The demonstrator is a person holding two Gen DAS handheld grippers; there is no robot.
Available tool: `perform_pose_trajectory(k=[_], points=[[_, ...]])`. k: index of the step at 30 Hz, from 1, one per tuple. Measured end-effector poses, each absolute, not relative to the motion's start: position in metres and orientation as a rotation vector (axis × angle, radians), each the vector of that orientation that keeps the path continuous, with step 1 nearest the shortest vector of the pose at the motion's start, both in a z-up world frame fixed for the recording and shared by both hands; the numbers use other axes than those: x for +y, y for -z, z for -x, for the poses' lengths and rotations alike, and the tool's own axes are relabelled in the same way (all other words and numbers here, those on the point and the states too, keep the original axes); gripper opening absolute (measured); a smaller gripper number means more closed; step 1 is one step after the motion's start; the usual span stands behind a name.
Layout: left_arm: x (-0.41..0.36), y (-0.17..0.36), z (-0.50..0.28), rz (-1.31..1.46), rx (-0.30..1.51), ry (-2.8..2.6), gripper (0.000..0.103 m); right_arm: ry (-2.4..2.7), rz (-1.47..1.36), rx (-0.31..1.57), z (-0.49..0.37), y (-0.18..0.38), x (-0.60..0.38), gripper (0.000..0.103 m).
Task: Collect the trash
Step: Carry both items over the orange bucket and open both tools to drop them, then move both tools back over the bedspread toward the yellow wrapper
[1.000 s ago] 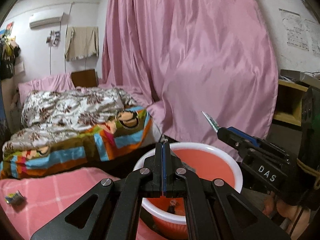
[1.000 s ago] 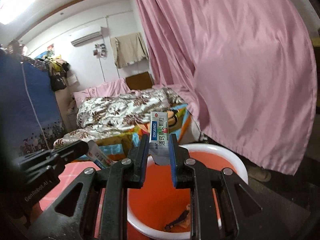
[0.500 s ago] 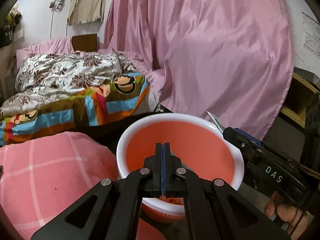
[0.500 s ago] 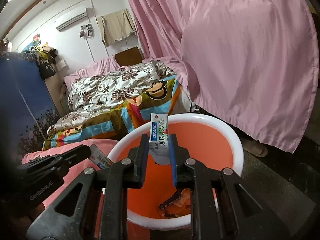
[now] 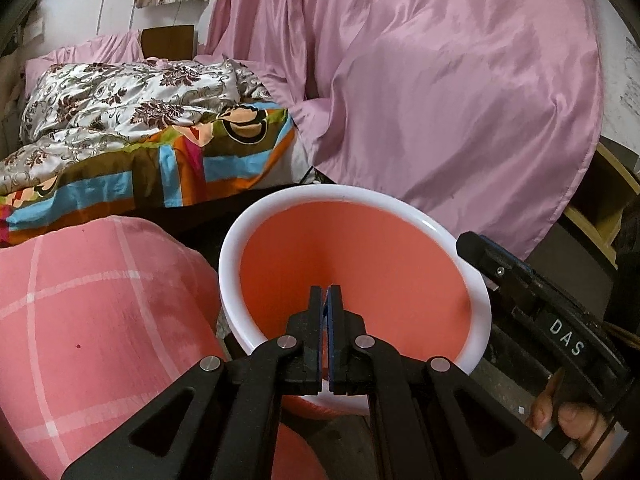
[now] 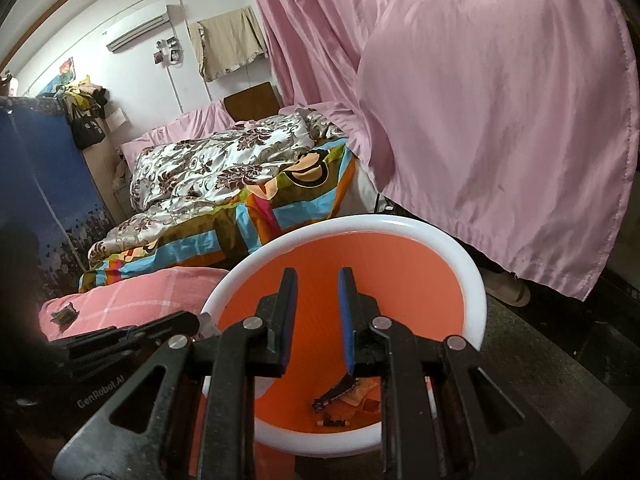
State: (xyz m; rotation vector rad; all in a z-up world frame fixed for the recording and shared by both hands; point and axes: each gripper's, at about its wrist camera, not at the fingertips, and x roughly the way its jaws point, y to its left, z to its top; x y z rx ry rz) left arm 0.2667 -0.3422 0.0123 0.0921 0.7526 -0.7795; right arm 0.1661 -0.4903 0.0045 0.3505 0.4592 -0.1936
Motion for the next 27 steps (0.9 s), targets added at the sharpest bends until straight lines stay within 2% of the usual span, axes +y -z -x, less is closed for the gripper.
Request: perform_pose_trajectory(k=[2,4,6,7,12,17,21,23,27], points=[[-0.341,-0.012,-0.266,-0.092,0.754,0.78,0.003,0.2,-0.35,0.457,-0.165,-0.005,-0.49,0.027],[-0.339,-0.011,-0.266,-0.084,0.755,0.781,0.01,0.206,-0.35,0.457,-0.165,-0.005,-0.49,0.027],[-0.335,-0.012,-0.267,-0.068,0.754,0.782,0.024,0.212,-0.352,0.457,-0.164,-0.005,-0.489,0.028],[-0.332,-0.013,-0.267,-0.057,0.748,0.78,0.027,0.214,-0.353,0.457,-0.164,-0.005,-0.488,0.028],[-0.324,-0.02,-0.269,-0.033,0.729,0.773,0.03,0.222,-0.362,0.451,-0.165,-0.007,-0.487,0.033],[-0.313,-0.029,-0.269,-0.004,0.703,0.766,0.035,0.225,-0.357,0.431,-0.165,-0.01,-0.482,0.048],[-0.298,-0.042,-0.266,0.026,0.655,0.741,0.036,0.236,-0.336,0.381,-0.16,-0.018,-0.475,0.057],[-0.289,-0.048,-0.265,0.034,0.622,0.72,0.037,0.237,-0.33,0.345,-0.157,-0.024,-0.472,0.065],[-0.263,-0.062,-0.259,0.066,0.541,0.661,0.051,0.232,-0.322,0.264,-0.151,-0.035,-0.462,0.078]])
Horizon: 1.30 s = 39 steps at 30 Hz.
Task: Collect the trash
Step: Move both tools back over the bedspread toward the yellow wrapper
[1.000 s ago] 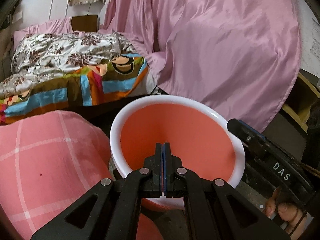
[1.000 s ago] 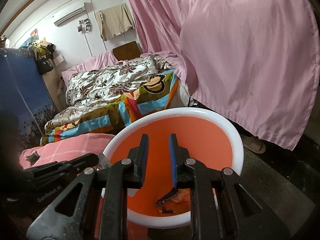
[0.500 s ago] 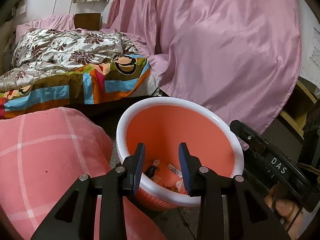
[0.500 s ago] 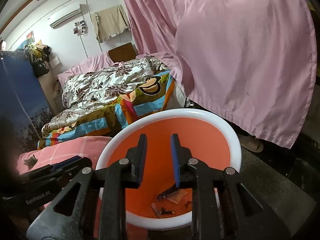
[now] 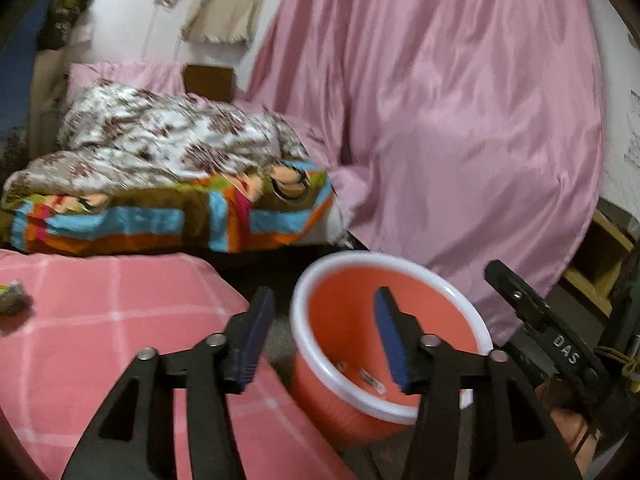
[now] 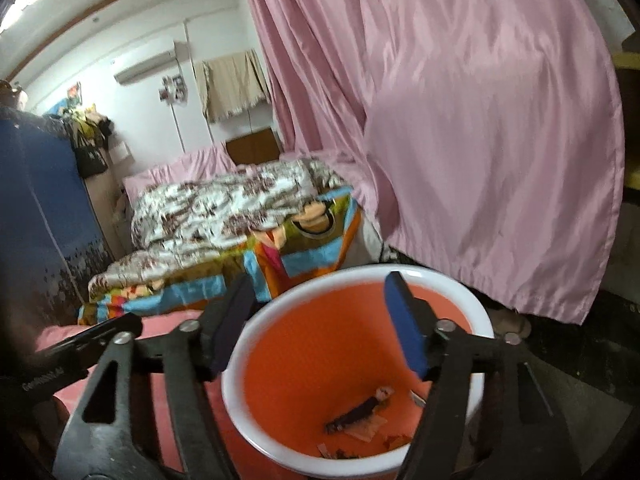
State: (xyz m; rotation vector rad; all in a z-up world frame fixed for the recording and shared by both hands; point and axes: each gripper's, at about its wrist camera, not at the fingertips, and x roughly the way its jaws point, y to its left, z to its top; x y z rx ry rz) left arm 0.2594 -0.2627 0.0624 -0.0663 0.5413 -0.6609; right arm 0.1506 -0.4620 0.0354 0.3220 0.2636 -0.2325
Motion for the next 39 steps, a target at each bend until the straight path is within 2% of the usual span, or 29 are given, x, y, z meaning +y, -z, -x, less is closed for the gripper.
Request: perform_pose_trajectory(k=[2,4,7,9,11,26,39], points=[[-0.247,-0.07,-0.257,0.08,0.502,0.626,0.052,0.219,-0.324,0.218,-0.148,-0.042,-0.454,0.087],[-0.233,-0.077,-0.255,0.083,0.473,0.595,0.054,0.204,-0.319,0.187,-0.147,-0.047,-0.445,0.092],[-0.209,-0.087,-0.25,0.098,0.417,0.54,0.071,0.176,-0.304,0.135,-0.145,-0.055,-0.427,0.103],[-0.19,-0.092,-0.244,0.126,0.37,0.499,0.093,0.159,-0.293,0.093,-0.144,-0.061,-0.414,0.103],[-0.167,-0.098,-0.235,0.158,0.304,0.444,0.098,0.133,-0.281,0.055,-0.143,-0.067,-0.4,0.103],[-0.05,-0.109,-0.199,0.135,0.156,0.221,0.1,-0.067,-0.16,-0.101,-0.14,-0.088,-0.296,0.103],[0.03,-0.092,-0.195,0.134,0.169,0.102,0.1,-0.177,-0.085,-0.057,-0.171,-0.078,-0.218,0.103]])
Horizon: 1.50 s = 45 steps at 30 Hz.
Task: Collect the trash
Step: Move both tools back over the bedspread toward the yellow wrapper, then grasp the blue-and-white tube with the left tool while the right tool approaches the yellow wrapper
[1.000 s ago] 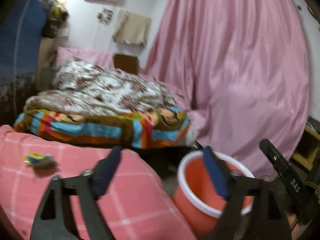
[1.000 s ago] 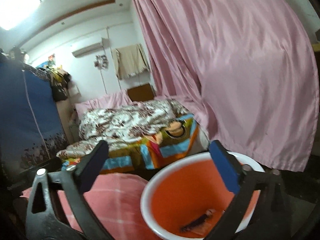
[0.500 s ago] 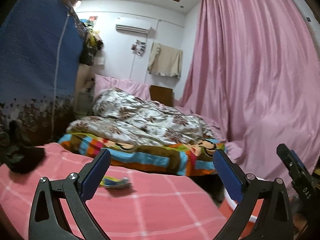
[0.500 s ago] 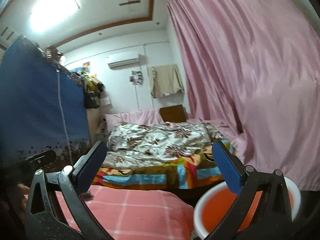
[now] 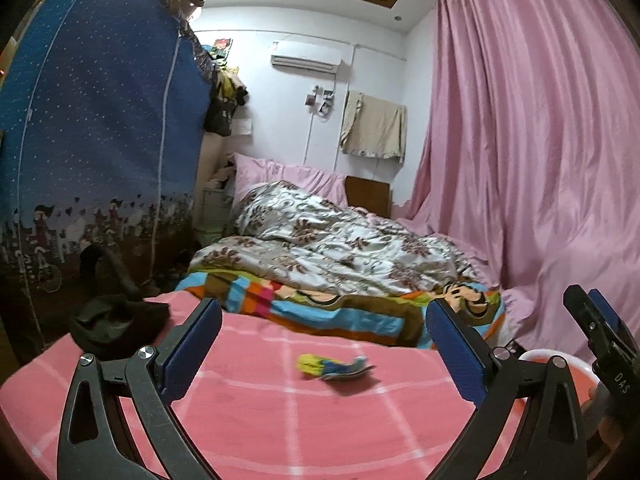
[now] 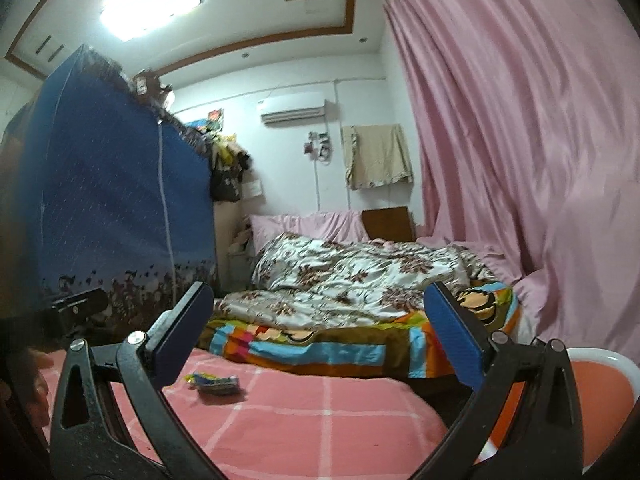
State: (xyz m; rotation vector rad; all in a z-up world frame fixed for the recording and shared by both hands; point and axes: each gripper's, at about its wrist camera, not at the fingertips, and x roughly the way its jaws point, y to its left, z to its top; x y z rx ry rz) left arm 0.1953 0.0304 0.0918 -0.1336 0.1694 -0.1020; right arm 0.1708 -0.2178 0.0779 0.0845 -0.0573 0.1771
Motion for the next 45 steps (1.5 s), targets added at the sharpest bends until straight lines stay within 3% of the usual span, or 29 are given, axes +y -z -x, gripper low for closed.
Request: perform_pose_trajectory(k=[13,22,27,31,36,42,44,45], points=[[0.069,-0.071,-0.225,0.165,0.304,0.086,0.1,-0.219,-0.014,0.111,-0.217,-0.054,-0.178,0.103],[0.068,-0.051,-0.272,0.15,0.515,0.102,0.099,-0.269,-0.007,0.336,-0.27,-0.037,-0.172,0.103],[0.076,-0.038,-0.289,0.162,0.61,0.088,0.079,-0.34,-0.082,0.482,-0.308,-0.029,-0.165,0.102],[0.079,-0.032,-0.29,0.143,0.646,0.078,0.068,-0.378,-0.067,0.573,-0.329,-0.021,-0.14,0.094],[0.087,-0.026,-0.294,0.136,0.679,0.084,0.047,-0.422,-0.029,0.678,-0.353,-0.009,-0.105,0.085],[0.097,-0.024,-0.301,0.165,0.711,0.108,0.039,-0.481,-0.018,0.782,-0.367,0.01,-0.091,0.071],[0.098,-0.023,-0.304,0.173,0.719,0.116,0.038,-0.508,-0.04,0.8,-0.367,0.013,-0.094,0.056],[0.097,-0.022,-0.305,0.177,0.723,0.12,0.038,-0.52,-0.051,0.81,-0.365,0.015,-0.095,0.054]])
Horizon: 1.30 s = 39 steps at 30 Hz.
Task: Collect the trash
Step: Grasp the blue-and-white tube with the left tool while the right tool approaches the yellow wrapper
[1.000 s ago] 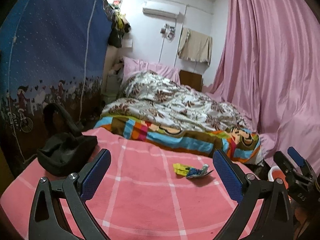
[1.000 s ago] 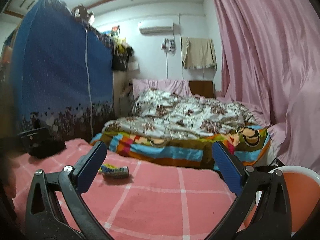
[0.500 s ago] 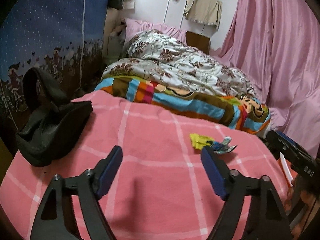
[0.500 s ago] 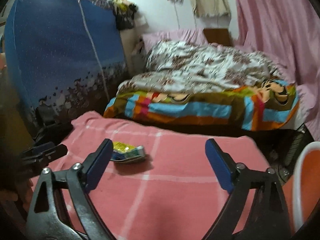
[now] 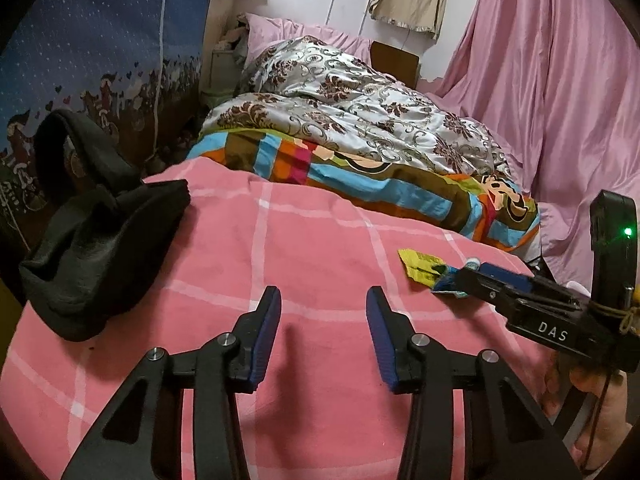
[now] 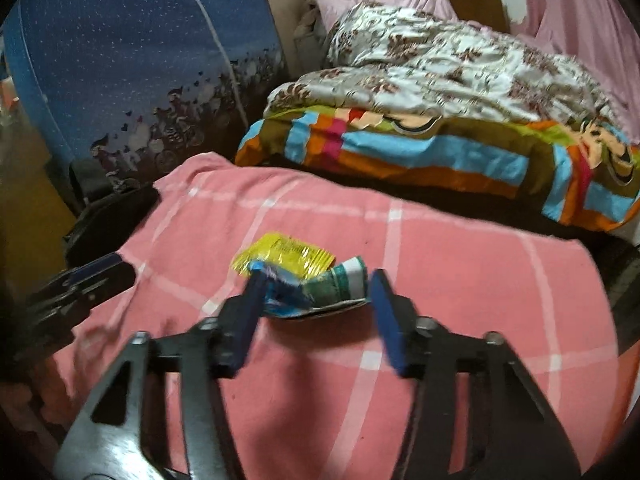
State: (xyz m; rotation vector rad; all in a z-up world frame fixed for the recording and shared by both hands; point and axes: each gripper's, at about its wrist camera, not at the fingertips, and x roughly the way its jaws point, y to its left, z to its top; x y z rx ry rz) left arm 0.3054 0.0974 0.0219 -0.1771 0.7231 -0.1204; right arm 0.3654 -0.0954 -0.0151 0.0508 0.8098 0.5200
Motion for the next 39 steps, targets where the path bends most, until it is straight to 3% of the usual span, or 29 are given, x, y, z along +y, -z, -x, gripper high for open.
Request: perform_pose_trajectory(k=[3,7,31,32,33,36,39], points=[[0.095,-0.021,-0.308,0.185,0.732,0.142,0.038,-0.565,-0.091,0.837,-0.363,0.021,-0.102,0.042],[0.09,-0.019,-0.313,0.189,0.748,0.158,0.038,-0.597,-0.142,0.842,-0.363,0.023,-0.108,0.013],[0.034,-0.014,-0.356,0.244,0.805,0.291,0.038,-0.534,-0.155,0.798,-0.348,0.015,-0.155,0.012],[0.033,-0.012,-0.359,0.255,0.815,0.295,0.034,-0.533,-0.16,0.798,-0.349,0.015,-0.156,0.012],[0.032,-0.011,-0.361,0.261,0.825,0.296,0.02,-0.533,-0.163,0.798,-0.348,0.015,-0.157,0.012],[0.03,-0.007,-0.365,0.259,0.844,0.284,0.011,-0.531,-0.166,0.798,-0.348,0.015,-0.157,0.012],[0.032,-0.006,-0.363,0.266,0.837,0.291,0.008,-0.533,-0.163,0.797,-0.348,0.015,-0.158,0.013]])
